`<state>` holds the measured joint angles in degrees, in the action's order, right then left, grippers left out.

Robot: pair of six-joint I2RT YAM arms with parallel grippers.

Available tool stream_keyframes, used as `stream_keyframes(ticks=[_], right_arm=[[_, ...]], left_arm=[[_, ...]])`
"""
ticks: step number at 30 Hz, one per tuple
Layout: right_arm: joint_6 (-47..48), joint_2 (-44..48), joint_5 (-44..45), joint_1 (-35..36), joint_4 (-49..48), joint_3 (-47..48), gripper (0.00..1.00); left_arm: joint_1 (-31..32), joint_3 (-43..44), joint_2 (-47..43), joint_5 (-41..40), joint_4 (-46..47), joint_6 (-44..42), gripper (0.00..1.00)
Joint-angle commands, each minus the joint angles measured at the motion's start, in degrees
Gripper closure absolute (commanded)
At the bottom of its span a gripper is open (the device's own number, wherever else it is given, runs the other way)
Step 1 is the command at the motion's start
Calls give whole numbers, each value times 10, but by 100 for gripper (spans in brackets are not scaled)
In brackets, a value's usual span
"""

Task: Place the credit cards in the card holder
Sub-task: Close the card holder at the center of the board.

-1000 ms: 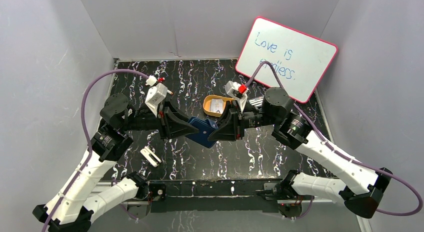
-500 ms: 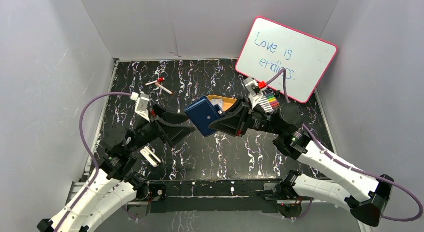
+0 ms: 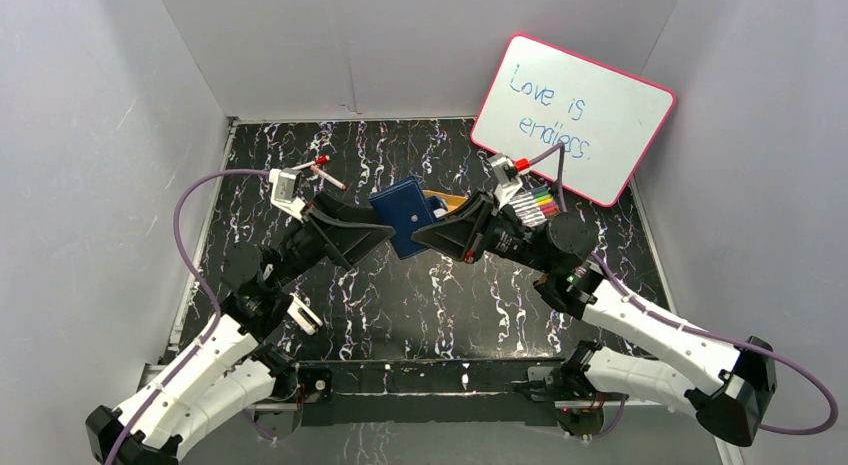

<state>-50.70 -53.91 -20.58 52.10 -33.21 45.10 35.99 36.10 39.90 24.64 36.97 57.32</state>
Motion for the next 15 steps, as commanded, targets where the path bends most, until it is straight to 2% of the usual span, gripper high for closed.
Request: stream_keyframes(ticks=[1,4,8,11,15], right_arm=[[-32,-3,31,-2,-81,2,100],[-41,-8,45,-2,-88,-6,100],[-46,-8,58,-2,-94,-16,100],[-47,-11,58,-2,-95,-17,100],[-46,-15,55,-2,-91,-15,100]], left_arm=[[0,17,15,6,73,12,27],[0,28,37,25,81,19,45],[0,33,55,45,84,28,51],[0,26,52,43,92,31,65],[0,25,51,40,93,28,69]])
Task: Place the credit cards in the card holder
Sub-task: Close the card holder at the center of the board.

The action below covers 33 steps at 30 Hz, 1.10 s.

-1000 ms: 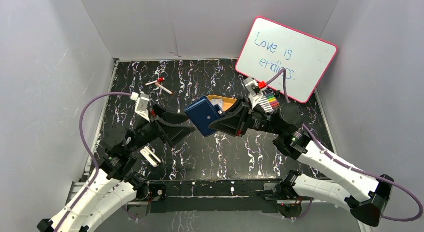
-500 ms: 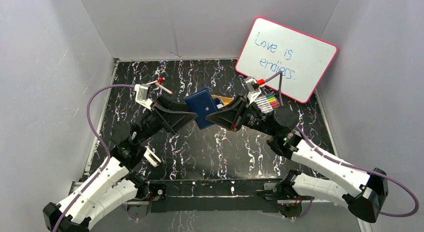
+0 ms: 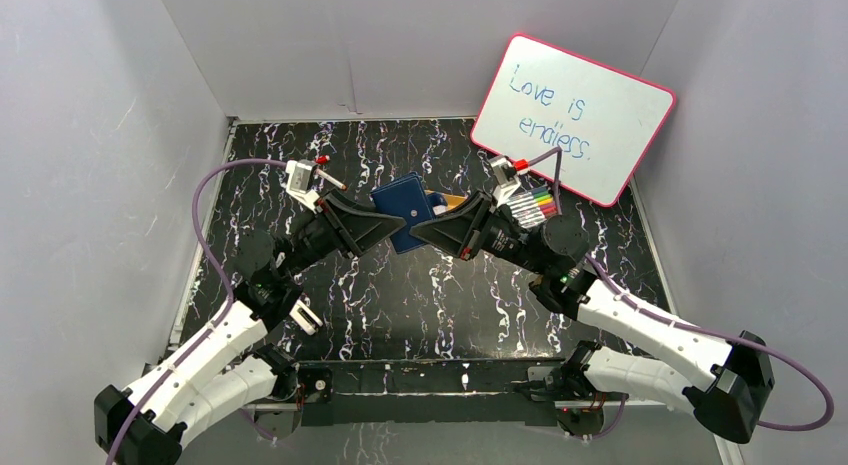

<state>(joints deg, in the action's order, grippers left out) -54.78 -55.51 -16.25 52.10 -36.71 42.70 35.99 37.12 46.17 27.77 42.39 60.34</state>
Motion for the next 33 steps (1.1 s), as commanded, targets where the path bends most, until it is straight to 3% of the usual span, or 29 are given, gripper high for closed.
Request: stream_keyframes(ticks=[1,5,7,10,12,13,17,20,28,33], right_arm=[[-5,-1,9,-2,-54,10,100],[3,-1,3,-2,-39,14,100],[16,8,4,-2,-5,21,99],[79,35,18,-2,110,52,54],[129,58,49,-2,235,87,37],[151,70,69,-2,283,99,35],[237,97,139,-2,457,148,33],[260,86,160,-2,539,178,34],[265,76,143,-2,499,151,45],[277,64,140,-2,466,123,44]], left_arm=[[0,15,-11,10,39,-1,69],[0,15,-5,13,38,-2,100],[0,12,-9,8,26,-2,100],[0,23,-30,-24,-64,-30,100],[0,49,-48,-67,-178,-62,100],[0,63,-56,-90,-235,-77,100],[0,116,-68,-184,-467,-101,100],[0,134,-63,-199,-549,-96,100],[-1,115,-82,-175,-596,-88,100],[0,107,-94,-161,-596,-126,100]])
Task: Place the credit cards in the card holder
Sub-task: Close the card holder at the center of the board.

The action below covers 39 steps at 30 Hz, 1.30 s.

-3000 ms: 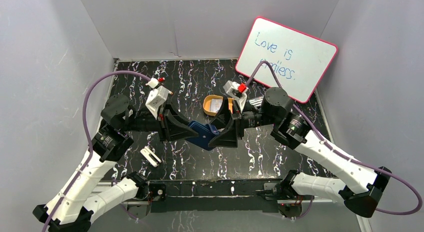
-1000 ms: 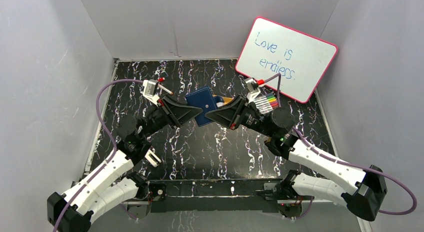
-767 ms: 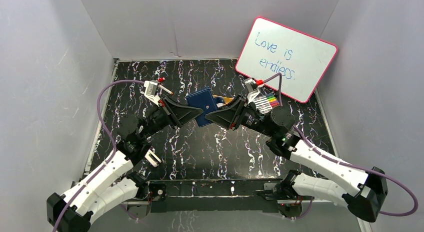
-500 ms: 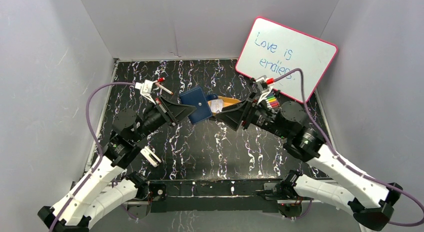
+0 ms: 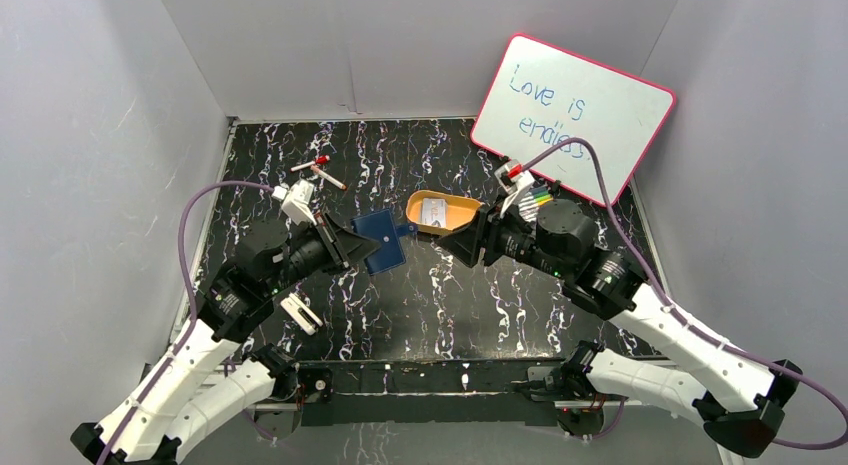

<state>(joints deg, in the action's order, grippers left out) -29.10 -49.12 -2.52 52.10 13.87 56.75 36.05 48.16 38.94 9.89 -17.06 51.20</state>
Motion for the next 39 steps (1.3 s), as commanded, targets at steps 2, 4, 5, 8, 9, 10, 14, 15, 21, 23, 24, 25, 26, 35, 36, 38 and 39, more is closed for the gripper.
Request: stream_keyframes(ticks=[2,4,5,8,9,10,14,15,21,23,24,25,26,35,36,38,39], right_arm=[[29,-14,-1,-2,-37,-11,45],[41,-39,-13,-2,-23,9,46],[42,-49,-17,-2,-20,17,47],[47,-64,-48,-3,-50,22,48],[47,-66,-57,-3,-65,22,48],[48,-69,-69,-2,-80,22,48],[48,-84,-86,-3,-96,28,48],[48,-86,-91,-3,-101,27,49],[34,-90,-91,-4,-113,22,58],[33,-93,-88,-5,-111,23,58],[32,-94,-84,-5,-110,24,58],[32,-94,-80,-5,-109,24,58],[34,-93,-75,-5,-106,25,58],[35,-97,-78,-5,-102,25,62],[34,-99,-79,-5,-102,27,64],[34,-101,-83,-5,-102,29,66],[34,-102,-84,-5,-101,30,67]], left_arm=[[-1,-10,-28,18,3,-62,100],[-1,-24,-42,23,21,-91,100],[-1,-32,-51,29,34,-105,100],[-1,-52,-67,50,81,-129,100],[-1,-54,-67,57,89,-133,100],[-1,-54,-64,65,94,-135,100],[-1,-42,-46,90,98,-146,100],[-1,-40,-44,97,98,-148,100],[-1,-38,-56,96,99,-153,100],[-1,-38,-58,96,99,-153,100],[-1,-38,-59,96,99,-152,100],[-1,-39,-61,96,99,-150,100],[-1,-39,-63,95,98,-149,100],[-1,-36,-70,98,98,-145,100],[-1,-36,-71,97,98,-145,100],[-1,-36,-71,96,99,-145,100],[-1,-36,-72,95,99,-144,100]])
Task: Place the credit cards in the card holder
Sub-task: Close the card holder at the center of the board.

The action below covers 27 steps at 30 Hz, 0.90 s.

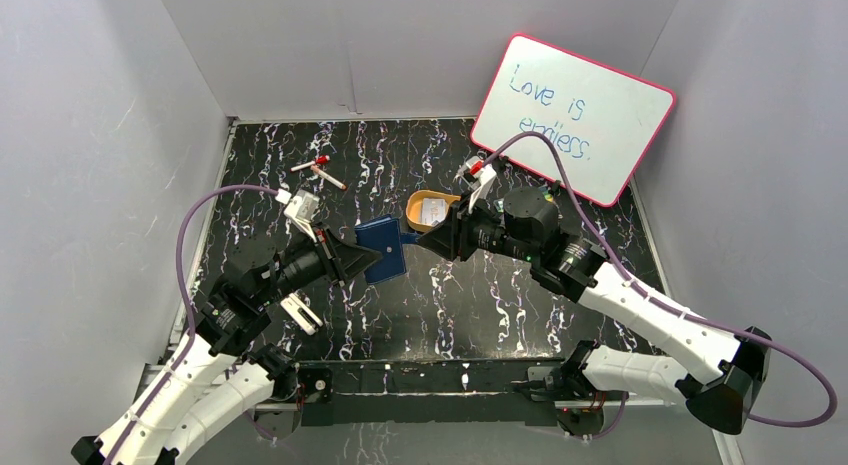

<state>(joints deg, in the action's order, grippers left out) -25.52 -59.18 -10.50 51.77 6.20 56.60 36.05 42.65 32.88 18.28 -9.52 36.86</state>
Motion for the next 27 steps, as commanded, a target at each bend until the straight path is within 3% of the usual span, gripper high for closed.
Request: stream_keyframes(ticks=[1,8,14,27], right_arm=[[-1,-3,-7,-2,-25,32,68],[-2,3,-3,-3,-27,29,72],[-5,8,2,-3,-32,27,69],[-5,11,-9,-4,-42,23,97]], left_arm=[[-1,19,-11,11,23,0,100],[-1,18,-14,10,24,-1,100],[-1,16,-17,9,23,-1,100],[-1,16,-15,9,23,1,100]])
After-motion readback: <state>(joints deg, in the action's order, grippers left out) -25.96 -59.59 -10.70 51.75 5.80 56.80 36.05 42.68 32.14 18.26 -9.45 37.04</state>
